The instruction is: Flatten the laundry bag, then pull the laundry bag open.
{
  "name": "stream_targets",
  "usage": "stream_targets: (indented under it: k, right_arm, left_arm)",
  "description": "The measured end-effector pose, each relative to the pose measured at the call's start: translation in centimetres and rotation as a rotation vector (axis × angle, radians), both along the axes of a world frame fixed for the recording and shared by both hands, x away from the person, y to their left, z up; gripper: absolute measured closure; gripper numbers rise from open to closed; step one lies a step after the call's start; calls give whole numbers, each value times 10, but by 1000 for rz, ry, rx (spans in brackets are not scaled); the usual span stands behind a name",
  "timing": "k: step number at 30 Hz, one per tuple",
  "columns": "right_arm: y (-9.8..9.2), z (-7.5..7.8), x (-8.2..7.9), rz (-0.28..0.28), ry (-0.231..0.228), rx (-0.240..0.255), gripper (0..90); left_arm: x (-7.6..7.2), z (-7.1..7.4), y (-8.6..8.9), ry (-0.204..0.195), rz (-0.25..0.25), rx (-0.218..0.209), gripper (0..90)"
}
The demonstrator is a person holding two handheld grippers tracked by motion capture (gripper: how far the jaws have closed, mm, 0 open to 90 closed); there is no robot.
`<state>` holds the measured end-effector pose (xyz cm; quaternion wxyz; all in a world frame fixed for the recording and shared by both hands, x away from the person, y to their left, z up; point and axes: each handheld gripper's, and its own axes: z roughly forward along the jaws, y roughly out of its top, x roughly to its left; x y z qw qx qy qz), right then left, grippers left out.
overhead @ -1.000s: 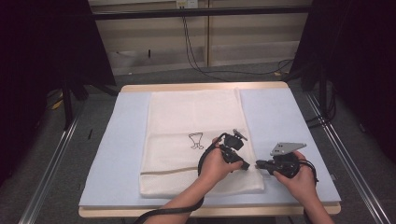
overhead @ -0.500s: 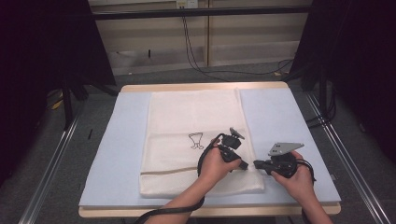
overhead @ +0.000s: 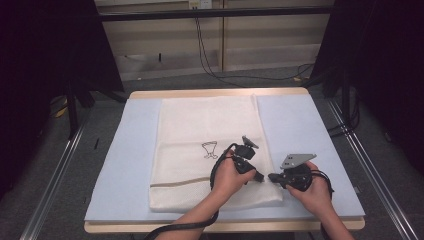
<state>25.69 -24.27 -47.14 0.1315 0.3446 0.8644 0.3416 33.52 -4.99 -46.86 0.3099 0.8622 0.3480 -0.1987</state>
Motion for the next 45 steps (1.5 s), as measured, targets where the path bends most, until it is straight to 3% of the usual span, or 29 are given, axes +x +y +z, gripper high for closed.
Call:
stream_targets:
  k: [4,6,9,12,14,15,18,19,20,22,23,27,29,30,32,33,34,35,37,43,44,45]
  right_arm:
    - [-2,0,2,-6,3,26,900]
    - [-1,-2,1,-8,18,18,900]
    - [0,-2,2,5,17,-7,900]
    - [0,-2,2,12,14,-10,900]
    - [-1,-2,2,18,21,-10,900]
    - [-2,-2,2,13,26,-14,900]
    - [-4,-3,3,15,27,3,900]
    - [-5,-4,4,26,30,13,900]
    - [-5,-3,3,13,42,17,900]
    - [-5,-4,4,21,38,18,900]
    - [-5,-4,4,15,32,12,900]
    - [-6,-4,4,19,34,17,900]
    - [-6,-4,5,31,35,16,900]
    - [-6,-4,5,32,34,18,900]
    - [-6,-4,5,30,36,18,900]
    - [-6,-4,5,25,33,15,900]
    - [-6,-4,5,24,34,18,900]
    - [-6,-4,5,26,34,16,900]
    - [-6,-4,5,24,34,17,900]
    - [-6,-4,5,32,37,21,900]
    - [-6,-4,5,32,38,18,900]
    - [-6,-4,5,31,36,16,900]
  left_arm:
    - [-1,-2,-1,-5,13,-4,875]
    - [-3,-1,-2,15,48,-11,875]
    - [-2,1,0,38,56,-6,876]
    - [-5,-1,0,36,76,-21,876]
    - [-5,0,2,29,60,-9,876]
    - [-6,0,2,37,80,-22,876]
    - [-4,0,7,28,37,0,876]
    - [-5,1,7,34,60,-14,875]
    - [-3,1,10,28,25,-7,875]
    - [-6,0,9,34,61,-22,875]
    - [-4,1,12,27,24,-4,875]
    - [-4,2,15,33,36,-9,876]
    - [-6,2,16,43,72,-24,876]
    - [-4,3,19,36,32,-9,875]
    - [-7,3,19,48,82,-34,875]
    - [-4,2,23,34,39,-19,875]
    - [-7,2,21,50,91,-31,875]
    - [-4,2,25,40,39,-23,875]
    - [-6,2,26,44,64,-29,875]
    - [-5,2,33,47,55,-37,875]
    - [-6,3,33,49,83,-37,875]
    - [-5,2,35,41,50,-28,875]
